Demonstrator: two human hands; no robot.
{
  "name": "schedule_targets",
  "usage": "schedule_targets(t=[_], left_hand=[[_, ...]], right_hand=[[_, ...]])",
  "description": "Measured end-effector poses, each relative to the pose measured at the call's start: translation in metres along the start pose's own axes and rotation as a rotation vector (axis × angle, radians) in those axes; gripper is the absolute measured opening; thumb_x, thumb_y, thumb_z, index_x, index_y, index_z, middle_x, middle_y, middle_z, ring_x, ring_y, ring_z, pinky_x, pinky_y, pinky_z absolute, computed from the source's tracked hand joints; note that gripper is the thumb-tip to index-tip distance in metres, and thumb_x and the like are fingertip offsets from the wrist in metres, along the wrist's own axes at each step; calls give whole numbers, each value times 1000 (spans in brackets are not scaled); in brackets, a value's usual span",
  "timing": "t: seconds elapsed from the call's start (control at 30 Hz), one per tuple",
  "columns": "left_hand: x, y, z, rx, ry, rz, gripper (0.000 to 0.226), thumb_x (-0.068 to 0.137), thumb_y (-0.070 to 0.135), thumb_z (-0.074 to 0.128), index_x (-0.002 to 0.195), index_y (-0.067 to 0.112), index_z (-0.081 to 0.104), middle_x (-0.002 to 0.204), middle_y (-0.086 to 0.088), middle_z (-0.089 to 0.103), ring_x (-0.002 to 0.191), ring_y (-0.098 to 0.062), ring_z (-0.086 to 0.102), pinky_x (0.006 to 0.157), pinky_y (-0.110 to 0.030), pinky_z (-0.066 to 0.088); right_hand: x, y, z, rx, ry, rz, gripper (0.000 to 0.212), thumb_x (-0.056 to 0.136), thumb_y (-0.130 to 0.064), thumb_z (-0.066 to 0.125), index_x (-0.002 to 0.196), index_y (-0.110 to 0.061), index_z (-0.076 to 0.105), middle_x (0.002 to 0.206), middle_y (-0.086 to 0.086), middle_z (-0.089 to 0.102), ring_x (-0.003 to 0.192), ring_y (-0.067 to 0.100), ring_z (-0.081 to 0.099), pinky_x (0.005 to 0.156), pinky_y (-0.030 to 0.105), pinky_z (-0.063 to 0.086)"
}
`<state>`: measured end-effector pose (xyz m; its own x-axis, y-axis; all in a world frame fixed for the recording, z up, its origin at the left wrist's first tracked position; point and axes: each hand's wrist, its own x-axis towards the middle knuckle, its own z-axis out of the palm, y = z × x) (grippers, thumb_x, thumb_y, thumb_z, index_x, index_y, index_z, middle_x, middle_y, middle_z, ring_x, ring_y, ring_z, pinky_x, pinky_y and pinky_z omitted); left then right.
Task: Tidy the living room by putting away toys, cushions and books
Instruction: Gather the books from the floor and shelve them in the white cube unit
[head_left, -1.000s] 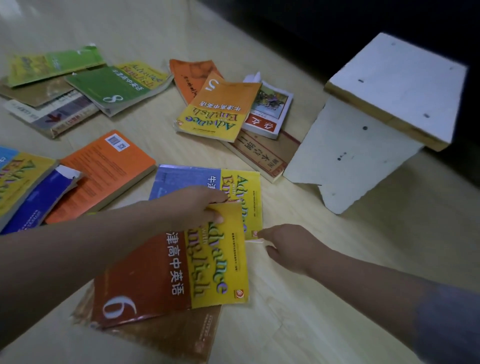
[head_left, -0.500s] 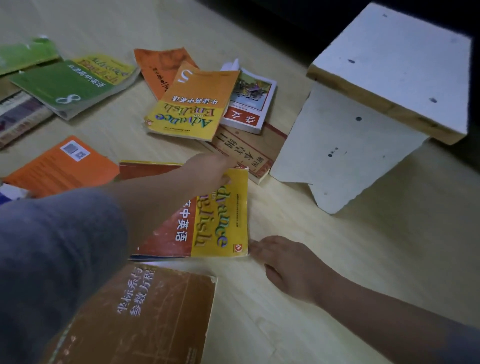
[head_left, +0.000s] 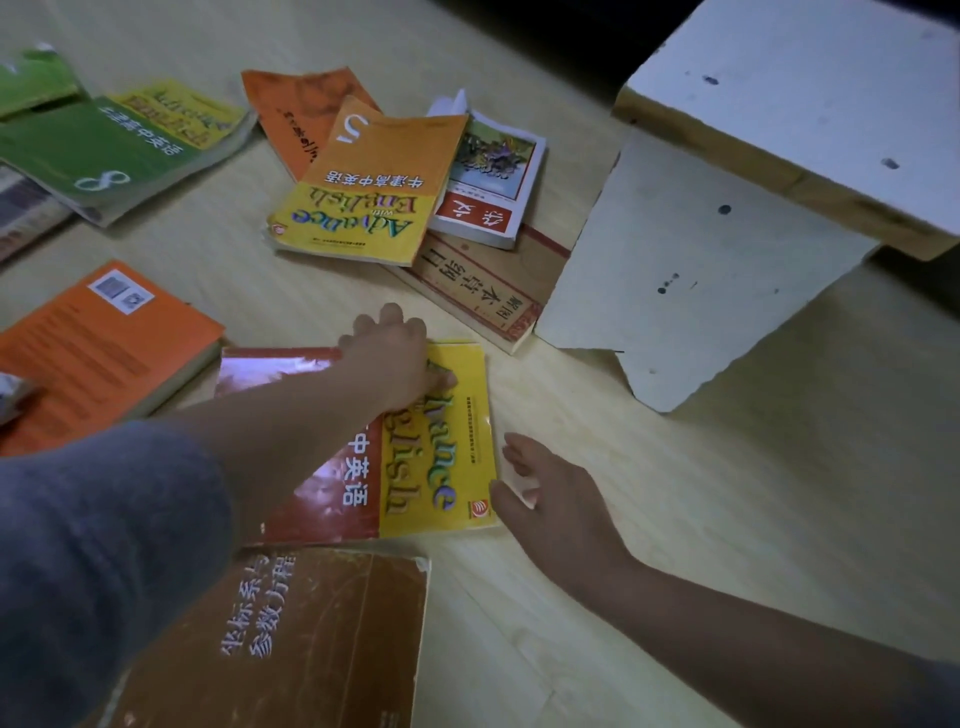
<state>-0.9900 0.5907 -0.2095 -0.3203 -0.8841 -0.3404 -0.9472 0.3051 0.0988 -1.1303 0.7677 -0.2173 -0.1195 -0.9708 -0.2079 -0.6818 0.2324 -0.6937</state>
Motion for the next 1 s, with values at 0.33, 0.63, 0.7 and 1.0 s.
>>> schedule_targets(t=[0.33, 0.63, 0.7, 1.0], left_hand=[[-28, -3, 22, -130, -138, -117, 66, 77, 74, 50, 96, 12, 56, 99, -8, 58, 97, -30, 57, 82, -37, 48], [-39, -6, -5, -714, 86, -445, 63, 92, 56, 44, 102, -4, 57, 85, -15, 54, 77, -31, 49, 61, -34, 38], [-38, 3, -8, -801, 84, -429, 60, 95, 50, 44, 104, -7, 59, 82, -14, 52, 84, -35, 54, 63, -34, 37], [-70, 32, 21, -1109, -102, -366, 37, 98, 27, 47, 106, -7, 61, 106, -29, 59, 91, -38, 62, 76, -36, 55]], right_hand=[[1, -9, -1, 29, -112, 262, 64, 83, -26, 66, 140, -17, 37, 125, 2, 51, 112, 19, 53, 92, 32, 47], [-3, 1, -32, 164, 36, 513, 76, 83, -33, 70, 144, -11, 32, 138, 10, 47, 118, 27, 54, 90, 33, 46], [1, 2, -36, 250, 15, 551, 77, 83, -37, 71, 144, -10, 33, 139, 10, 48, 120, 28, 54, 97, 39, 47], [-11, -4, -26, -352, -57, 386, 86, 78, -49, 65, 147, -17, 24, 154, 24, 11, 144, 39, 12, 117, 46, 21]])
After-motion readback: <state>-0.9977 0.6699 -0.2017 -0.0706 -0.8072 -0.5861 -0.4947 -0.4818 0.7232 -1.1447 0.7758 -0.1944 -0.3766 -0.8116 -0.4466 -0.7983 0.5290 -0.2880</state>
